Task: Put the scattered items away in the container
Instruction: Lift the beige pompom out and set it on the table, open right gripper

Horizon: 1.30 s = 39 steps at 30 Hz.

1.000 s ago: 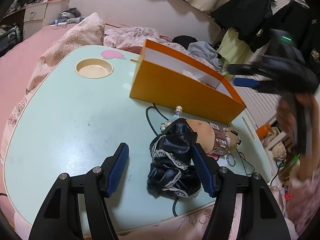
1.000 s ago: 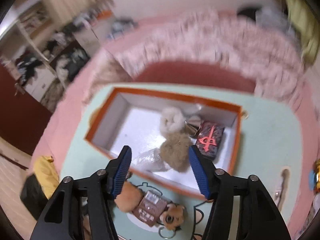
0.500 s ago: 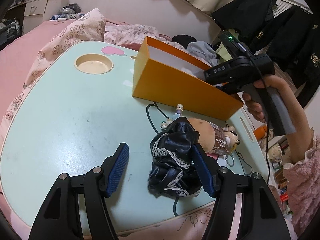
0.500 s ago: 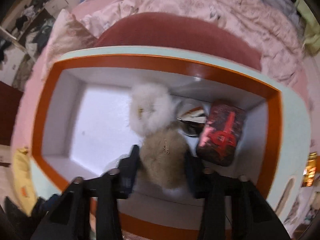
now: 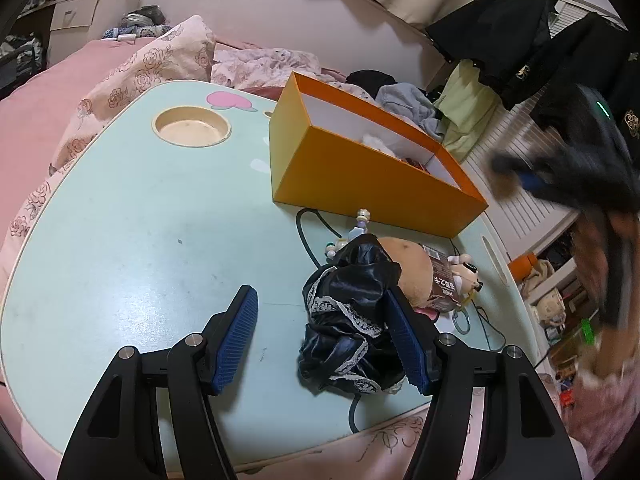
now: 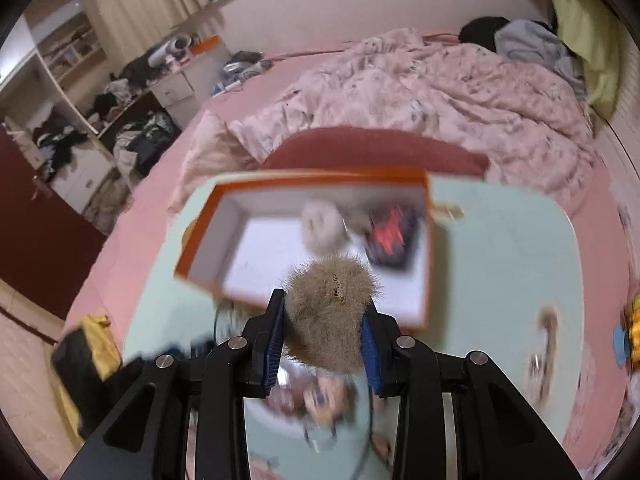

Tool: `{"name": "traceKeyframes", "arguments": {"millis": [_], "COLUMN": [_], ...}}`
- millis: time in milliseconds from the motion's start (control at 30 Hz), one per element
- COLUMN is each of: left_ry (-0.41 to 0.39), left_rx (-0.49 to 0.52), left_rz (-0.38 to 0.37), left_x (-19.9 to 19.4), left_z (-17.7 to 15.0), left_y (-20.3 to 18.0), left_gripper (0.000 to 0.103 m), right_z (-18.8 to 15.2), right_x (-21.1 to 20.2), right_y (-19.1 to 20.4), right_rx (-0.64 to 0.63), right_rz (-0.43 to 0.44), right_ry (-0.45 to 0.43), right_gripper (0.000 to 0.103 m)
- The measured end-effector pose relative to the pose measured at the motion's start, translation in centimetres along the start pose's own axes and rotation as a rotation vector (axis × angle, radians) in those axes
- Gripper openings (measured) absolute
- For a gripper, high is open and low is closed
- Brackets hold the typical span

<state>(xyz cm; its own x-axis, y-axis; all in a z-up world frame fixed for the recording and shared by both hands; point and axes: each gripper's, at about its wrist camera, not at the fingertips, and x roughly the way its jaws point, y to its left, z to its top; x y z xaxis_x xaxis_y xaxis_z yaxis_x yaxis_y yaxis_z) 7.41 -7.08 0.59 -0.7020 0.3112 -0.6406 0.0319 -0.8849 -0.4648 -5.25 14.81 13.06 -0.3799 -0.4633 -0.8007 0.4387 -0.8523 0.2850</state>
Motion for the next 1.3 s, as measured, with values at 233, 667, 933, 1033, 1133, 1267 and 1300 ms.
{"name": "traceKeyframes", "arguments": {"millis": [233, 667, 933, 1033, 1133, 1267, 1300], "left_ry": [0.006, -0.014, -0.024, -0.019, -0.016, -0.028, -0.035], "left_rx": [0.030, 0.035, 0.034, 0.036, 0.040, 0.037, 0.043], "left_rz": [0.015, 0.027, 0.029, 0.031, 0.034, 0.034, 0.042], "left_x": [0.2, -0.1, -0.3, -0.2, -0.2, -0.4, -0.6], "left_z": [0.1, 0.1, 0.1, 0.1, 0.2, 0.2, 0.2], "left_y": [-0.7, -0.6, -0.8, -0.9, -0.9, -1.0, -1.2], "left_gripper": [0.066, 0.066, 0.066, 0.066, 0.066, 0.066, 0.066], "right_z": [-7.1, -10.6, -14.4, -14.5, -14.8, -15.3, -15.3], "right_x": [3.2, 3.5, 1.1, 3.2, 3.9, 3.7, 3.7], "right_y": [-3.4, 1.3, 2.4, 3.0, 3.2, 2.8, 2.8], "right_rx": [0.099, 0.004, -0.032, -0.067, -0.096, -0.090, -0.091], "right_rz": [-0.034, -0.122, -0.204, -0.298, -0.313, -0.307, -0.305], "right_ry": [0.083, -0.094, -0.214, -0.115, -0.092, -0.093, -0.092], "right_gripper": [0.033, 0.052, 0.068, 0.070, 0.075, 0.076, 0.078]}}
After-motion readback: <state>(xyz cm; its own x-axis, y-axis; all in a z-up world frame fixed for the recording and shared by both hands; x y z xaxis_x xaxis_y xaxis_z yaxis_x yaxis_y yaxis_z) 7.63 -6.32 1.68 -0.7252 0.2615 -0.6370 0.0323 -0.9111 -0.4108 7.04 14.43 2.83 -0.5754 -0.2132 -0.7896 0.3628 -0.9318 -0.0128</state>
